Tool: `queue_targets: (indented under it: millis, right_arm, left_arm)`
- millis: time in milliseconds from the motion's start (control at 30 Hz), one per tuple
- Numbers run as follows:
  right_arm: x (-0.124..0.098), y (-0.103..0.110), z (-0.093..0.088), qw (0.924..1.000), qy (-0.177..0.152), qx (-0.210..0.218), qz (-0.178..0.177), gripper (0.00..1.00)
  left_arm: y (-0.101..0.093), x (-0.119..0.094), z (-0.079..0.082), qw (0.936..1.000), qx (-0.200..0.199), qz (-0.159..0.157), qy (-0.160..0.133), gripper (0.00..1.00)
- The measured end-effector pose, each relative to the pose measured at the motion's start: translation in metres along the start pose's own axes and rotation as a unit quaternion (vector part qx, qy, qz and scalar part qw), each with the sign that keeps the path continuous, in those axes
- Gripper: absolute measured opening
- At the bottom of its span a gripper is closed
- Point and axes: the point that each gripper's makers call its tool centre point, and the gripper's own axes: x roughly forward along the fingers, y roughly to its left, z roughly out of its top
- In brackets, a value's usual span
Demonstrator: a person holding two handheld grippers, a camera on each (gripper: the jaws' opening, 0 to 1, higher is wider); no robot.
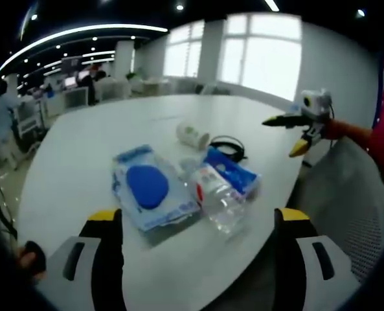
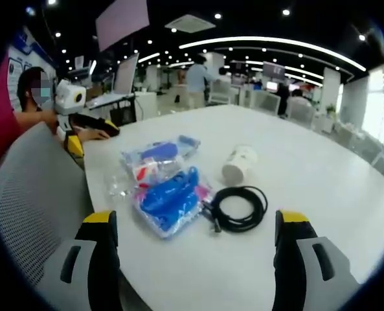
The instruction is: Arrange the tabletop items into an orderly group along one side of the table until the central work area is clear of visible clutter.
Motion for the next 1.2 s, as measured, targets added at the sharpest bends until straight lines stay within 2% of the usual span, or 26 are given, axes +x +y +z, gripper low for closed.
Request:
queue_targets:
  millis: [600, 1200]
  right_arm:
    - [-0.0013, 0.0042, -0.0003, 1.0000, -0.003, 0.001, 0.003, 1.00]
    - [-0.0034, 0.0014, -0.0009, 1.0000, -0.002, 0.008, -0.005, 1.00]
  left_arm:
    - [0.0049, -0.0028, -0.0034, 0.9999, 0.002, 0.013, 0.009, 0.93]
    - [0.0028, -0.0014, -0.0049, 0.9999, 0.007, 0.003, 0.013, 0.92]
